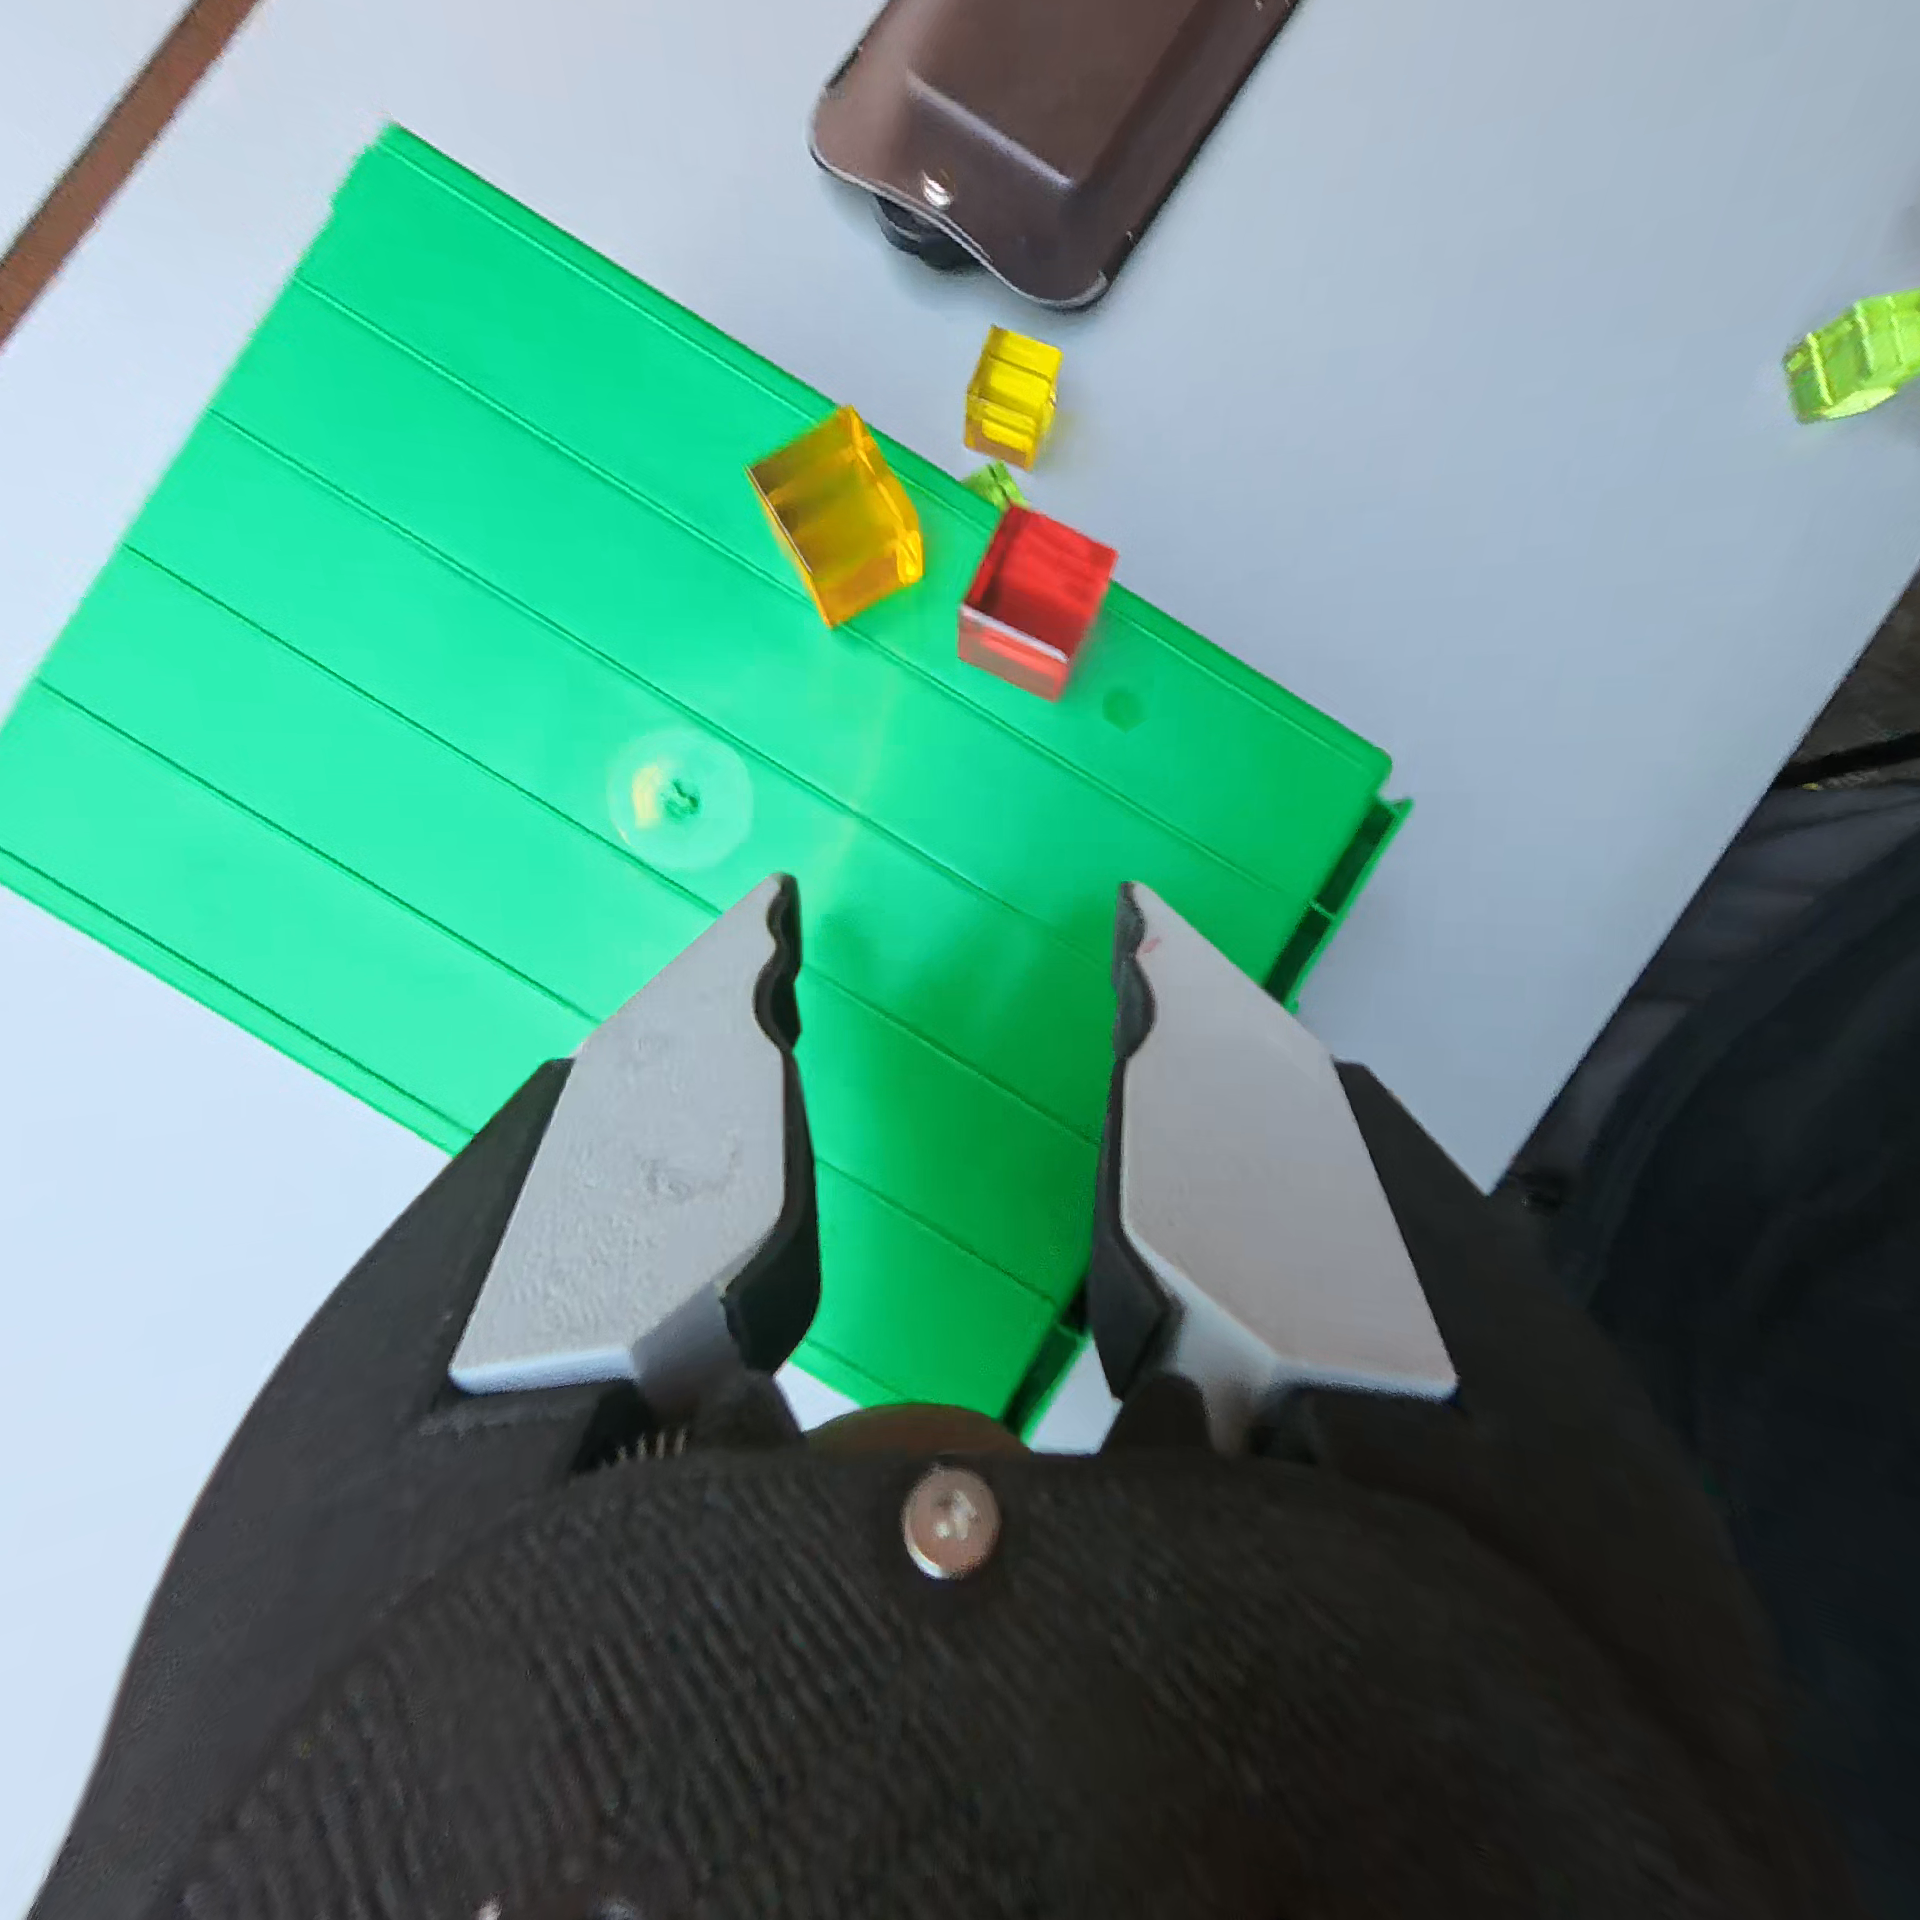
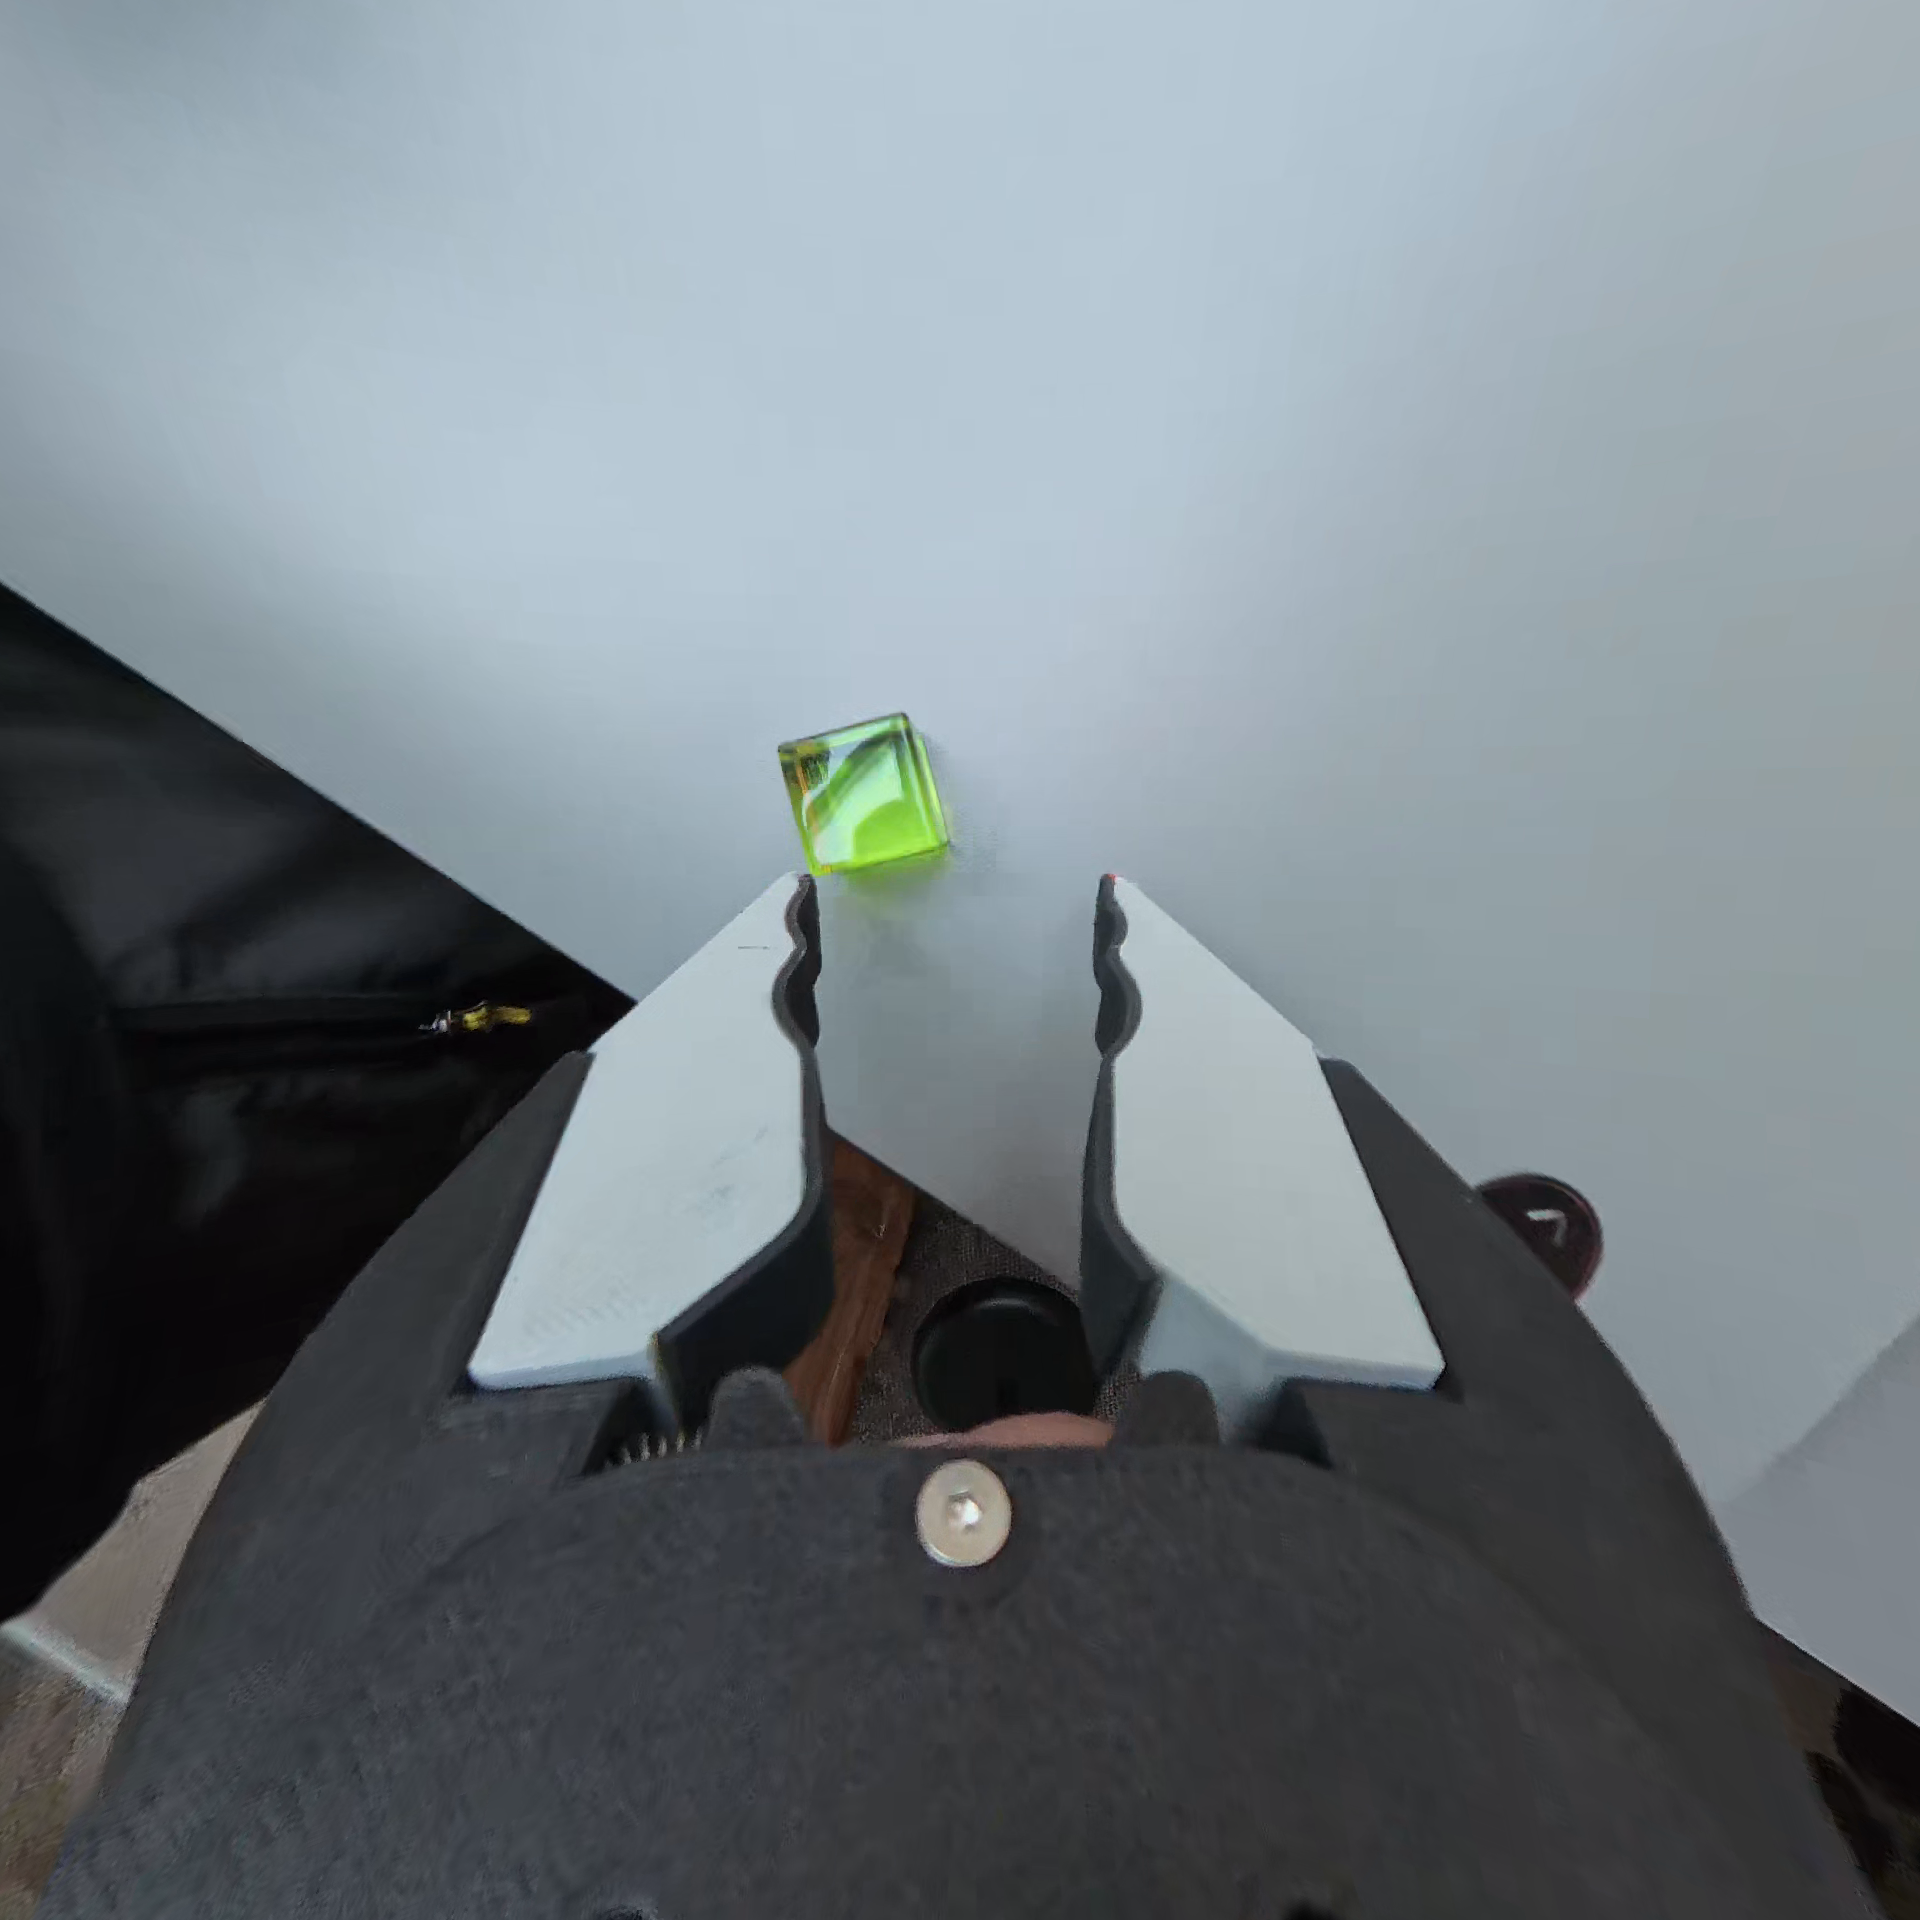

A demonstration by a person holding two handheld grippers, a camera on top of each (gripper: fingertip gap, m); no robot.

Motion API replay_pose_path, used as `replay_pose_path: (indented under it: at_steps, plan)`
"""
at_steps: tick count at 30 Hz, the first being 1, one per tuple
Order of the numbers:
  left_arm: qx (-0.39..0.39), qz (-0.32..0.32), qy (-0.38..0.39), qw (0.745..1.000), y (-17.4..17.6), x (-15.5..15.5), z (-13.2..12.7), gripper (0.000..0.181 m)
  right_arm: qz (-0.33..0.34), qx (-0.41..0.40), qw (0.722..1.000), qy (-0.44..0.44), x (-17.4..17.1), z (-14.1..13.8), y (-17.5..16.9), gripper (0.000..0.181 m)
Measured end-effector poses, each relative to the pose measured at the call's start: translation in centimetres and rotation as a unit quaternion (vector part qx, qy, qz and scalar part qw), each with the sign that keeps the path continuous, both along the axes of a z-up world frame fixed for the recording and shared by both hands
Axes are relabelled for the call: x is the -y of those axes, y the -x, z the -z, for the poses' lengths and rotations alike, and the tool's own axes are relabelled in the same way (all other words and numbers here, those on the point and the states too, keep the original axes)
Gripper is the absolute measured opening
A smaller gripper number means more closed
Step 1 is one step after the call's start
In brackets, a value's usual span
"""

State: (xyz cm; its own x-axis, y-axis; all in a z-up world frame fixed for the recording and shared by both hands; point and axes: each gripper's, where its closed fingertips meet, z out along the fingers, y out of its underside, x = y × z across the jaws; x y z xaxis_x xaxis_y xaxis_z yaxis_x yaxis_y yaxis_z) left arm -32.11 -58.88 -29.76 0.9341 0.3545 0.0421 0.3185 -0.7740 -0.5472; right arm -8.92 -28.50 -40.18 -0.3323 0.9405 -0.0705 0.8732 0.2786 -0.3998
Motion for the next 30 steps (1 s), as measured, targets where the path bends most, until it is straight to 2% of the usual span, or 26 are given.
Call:
replay_pose_path:
  at_steps: [2, 4, 5, 7, 9, 10, 12, 15, 19, 23, 26, 30]
  plan:
    - [-0.001, 0.006, -0.006, 1.000, 0.7, -1.5, 0.1, 0.061, -0.006, 0.002, 1.000, 0.005, 1.0, 1.0, 0.9, 0.047]
    - [-0.017, 0.019, 0.001, 1.000, 1.6, -3.3, 0.5, 0.066, -0.019, -0.005, 1.000, 0.004, 1.8, 1.6, 2.4, 0.028]
    - [-0.026, 0.025, 0.009, 0.999, 1.9, -4.1, 0.8, 0.067, -0.021, -0.013, 1.000, -0.004, 1.8, 1.7, 3.4, 0.025]
    - [-0.031, 0.038, 0.018, 0.999, 2.2, -5.6, 1.6, 0.069, -0.021, -0.021, 1.000, 0.001, 2.0, 1.8, 5.1, 0.025]
    - [-0.018, 0.048, 0.033, 0.998, 1.9, -6.7, 2.7, 0.078, -0.019, -0.023, 0.999, 0.012, 2.1, 1.6, 6.5, 0.025]
    - [-0.013, 0.055, 0.034, 0.998, 1.7, -7.2, 2.8, 0.068, -0.020, -0.029, 0.999, 0.013, 2.0, 1.3, 7.1, 0.025]
    - [-0.022, 0.081, 0.034, 0.996, 1.3, -7.8, 2.5, 0.026, -0.024, -0.047, 0.998, 0.017, 1.9, 0.4, 8.2, 0.025]
    - [-0.034, 0.093, 0.046, 0.994, 1.2, -7.8, 2.5, 0.025, -0.020, -0.067, 0.997, 0.032, 1.4, -0.6, 9.3, 0.026]
    - [-0.034, 0.076, 0.059, 0.995, 1.6, -7.9, 2.6, 0.025, -0.013, -0.078, 0.996, 0.051, 0.2, -0.8, 10.3, 0.028]
    - [-0.047, 0.066, 0.076, 0.994, 1.9, -8.2, 2.6, 0.025, -0.011, -0.061, 0.995, 0.075, -0.9, 0.5, 10.7, 0.032]
    - [-0.054, 0.051, 0.088, 0.993, 2.1, -8.1, 2.6, 0.025, -0.007, -0.057, 0.994, 0.092, -1.8, 1.7, 11.1, 0.028]
    - [-0.075, 0.066, 0.060, 0.993, 1.4, -9.7, 0.9, 0.025, -0.005, -0.067, 0.991, 0.114, -2.8, 0.9, 12.5, 0.033]
